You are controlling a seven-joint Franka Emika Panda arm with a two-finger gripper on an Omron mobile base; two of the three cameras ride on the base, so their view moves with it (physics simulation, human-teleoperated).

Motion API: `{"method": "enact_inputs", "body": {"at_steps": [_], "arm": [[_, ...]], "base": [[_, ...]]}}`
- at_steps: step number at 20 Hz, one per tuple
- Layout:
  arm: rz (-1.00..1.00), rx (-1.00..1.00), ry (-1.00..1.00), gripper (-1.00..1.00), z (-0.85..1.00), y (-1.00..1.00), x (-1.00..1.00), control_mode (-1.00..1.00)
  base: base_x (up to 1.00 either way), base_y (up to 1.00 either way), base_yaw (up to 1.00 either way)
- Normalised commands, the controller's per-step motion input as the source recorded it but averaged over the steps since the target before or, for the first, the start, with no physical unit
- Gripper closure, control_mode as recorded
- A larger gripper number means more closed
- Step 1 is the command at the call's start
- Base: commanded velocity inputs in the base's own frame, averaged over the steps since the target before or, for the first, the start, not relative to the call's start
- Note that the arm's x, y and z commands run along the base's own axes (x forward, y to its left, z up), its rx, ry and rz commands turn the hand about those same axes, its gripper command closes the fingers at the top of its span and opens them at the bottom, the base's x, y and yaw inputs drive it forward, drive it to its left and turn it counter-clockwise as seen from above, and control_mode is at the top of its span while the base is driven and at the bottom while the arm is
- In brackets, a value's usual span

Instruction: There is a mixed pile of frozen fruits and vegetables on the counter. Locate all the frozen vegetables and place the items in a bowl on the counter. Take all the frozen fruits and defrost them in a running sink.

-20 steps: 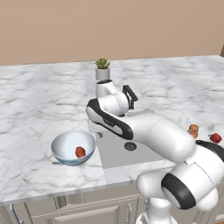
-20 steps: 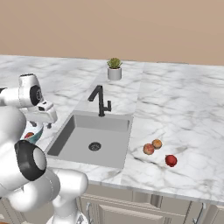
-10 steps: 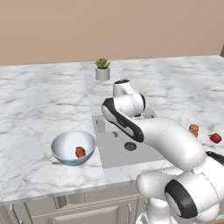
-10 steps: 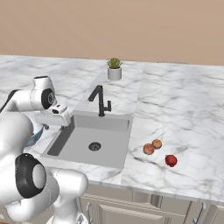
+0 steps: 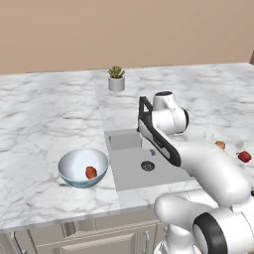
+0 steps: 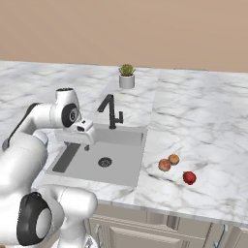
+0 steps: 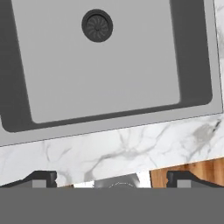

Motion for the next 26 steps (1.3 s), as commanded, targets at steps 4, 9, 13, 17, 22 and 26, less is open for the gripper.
{"method": "enact_inputs", "body": {"at_steps": [4, 9, 13, 17, 22, 26], "arm": [[-0.03, 0.00, 0.00, -1.00, -0.07, -0.80, -0.01, -1.00], [-0.03, 0.00, 0.00, -1.00, -0.08, -0.78, 0.00, -1.00], [-0.03, 0.00, 0.03, -1.00, -0.06, -0.75, 0.08, -1.00], [-0.01, -0.01, 0.07, -1.00, 0.02, -0.72, 0.20, -1.00], [-0.02, 0.00, 0.09, -1.00, 0.02, -0.66, 0.36, -1.00], [-0.05, 0.01, 0.05, -1.00, -0.08, -0.69, 0.17, -1.00]], "base": [[0.00, 0.00, 0.00], [0.00, 0.00, 0.00], [0.00, 0.00, 0.00], [0.00, 0.00, 0.00], [0.00, 0.00, 0.00], [0.00, 0.00, 0.00]]}}
